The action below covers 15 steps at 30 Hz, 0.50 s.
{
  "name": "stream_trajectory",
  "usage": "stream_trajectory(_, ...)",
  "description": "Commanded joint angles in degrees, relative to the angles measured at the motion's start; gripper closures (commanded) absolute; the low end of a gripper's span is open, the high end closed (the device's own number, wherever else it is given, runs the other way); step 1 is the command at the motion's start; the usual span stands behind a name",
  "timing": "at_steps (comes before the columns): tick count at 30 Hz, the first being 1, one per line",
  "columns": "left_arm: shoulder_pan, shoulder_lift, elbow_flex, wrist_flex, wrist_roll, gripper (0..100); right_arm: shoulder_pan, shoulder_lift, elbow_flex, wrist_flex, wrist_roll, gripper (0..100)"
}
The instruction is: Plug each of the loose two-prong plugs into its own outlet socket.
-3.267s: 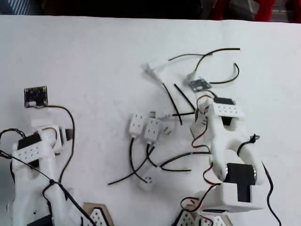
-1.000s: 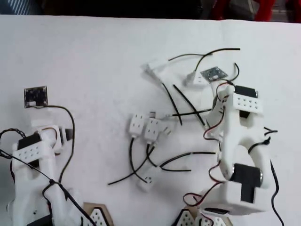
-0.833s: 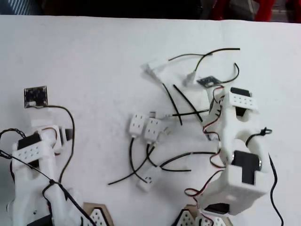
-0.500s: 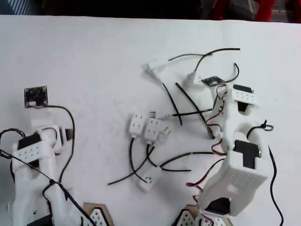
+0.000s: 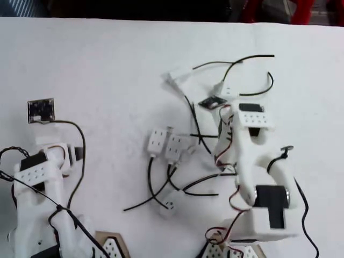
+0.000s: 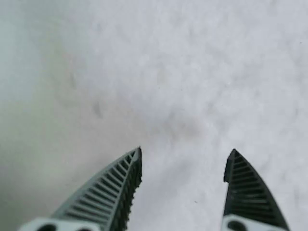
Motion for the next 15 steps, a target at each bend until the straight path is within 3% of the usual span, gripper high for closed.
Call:
stream_trajectory(1, -0.2, -1.5, -0.1, -1.1, 0.1, 73, -2.2, -6.2, 5.2, -6.4, 0.3, 97.4)
stream_trajectory(7, -0.2, -1.5, -0.1, -1.1, 0.1, 73, -2.4, -6.8, 7.3, -8.9, 0.2, 85.7)
stream_trajectory(15, -0.2, -1.5, -0.1, -1.1, 0.1, 73, -4.5, -6.9, 2.2, -4.3, 0.2, 85.8)
